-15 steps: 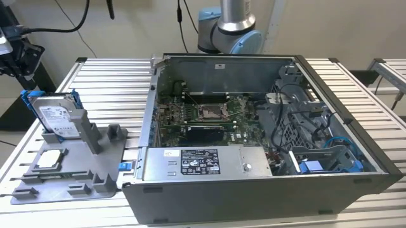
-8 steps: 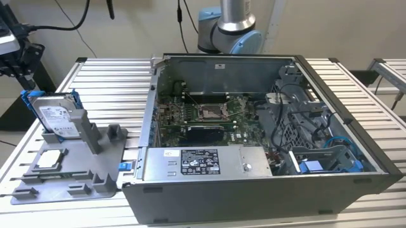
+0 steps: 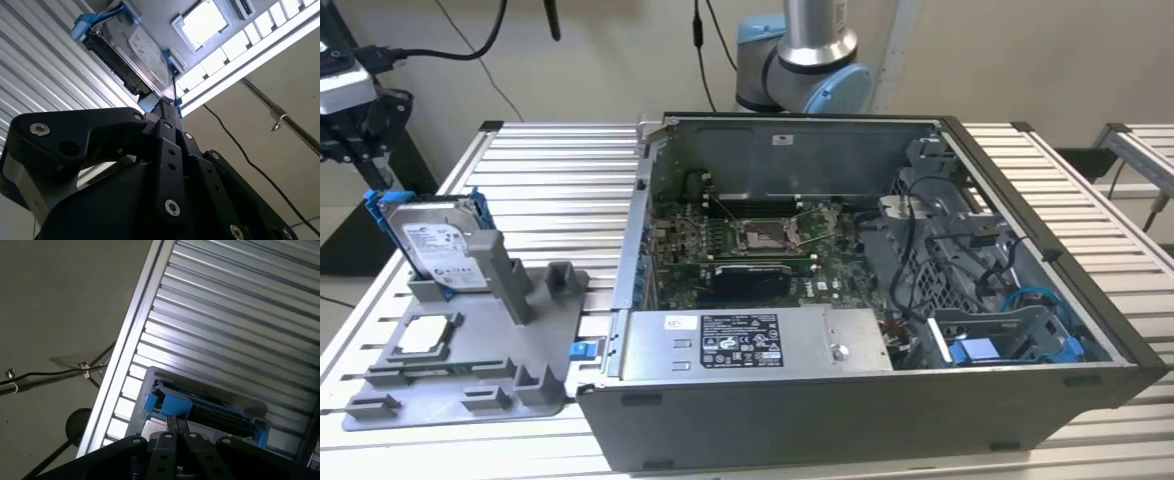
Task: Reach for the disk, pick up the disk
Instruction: 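Pick up the disk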
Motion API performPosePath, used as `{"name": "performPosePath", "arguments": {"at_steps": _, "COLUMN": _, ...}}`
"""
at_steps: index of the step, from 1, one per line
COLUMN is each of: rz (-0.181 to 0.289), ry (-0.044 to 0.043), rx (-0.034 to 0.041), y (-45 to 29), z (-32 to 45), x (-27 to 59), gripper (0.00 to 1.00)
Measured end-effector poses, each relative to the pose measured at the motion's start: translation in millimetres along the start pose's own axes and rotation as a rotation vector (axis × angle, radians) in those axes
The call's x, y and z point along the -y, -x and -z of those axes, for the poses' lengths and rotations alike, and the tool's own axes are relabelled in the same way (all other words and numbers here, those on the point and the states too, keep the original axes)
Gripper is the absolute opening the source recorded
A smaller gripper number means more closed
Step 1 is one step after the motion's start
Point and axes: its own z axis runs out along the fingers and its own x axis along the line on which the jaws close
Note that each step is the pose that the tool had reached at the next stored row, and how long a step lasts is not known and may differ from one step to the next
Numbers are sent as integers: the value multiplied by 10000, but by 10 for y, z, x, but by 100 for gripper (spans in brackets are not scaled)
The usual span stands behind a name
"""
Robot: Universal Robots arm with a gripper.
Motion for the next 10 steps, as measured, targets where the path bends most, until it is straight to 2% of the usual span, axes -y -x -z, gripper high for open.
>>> {"name": "performPosePath", "arguments": {"at_steps": 10, "rz": 1820, "ry": 0, "rx": -70, "y": 0, "z": 0, "x": 0, "gripper": 0}}
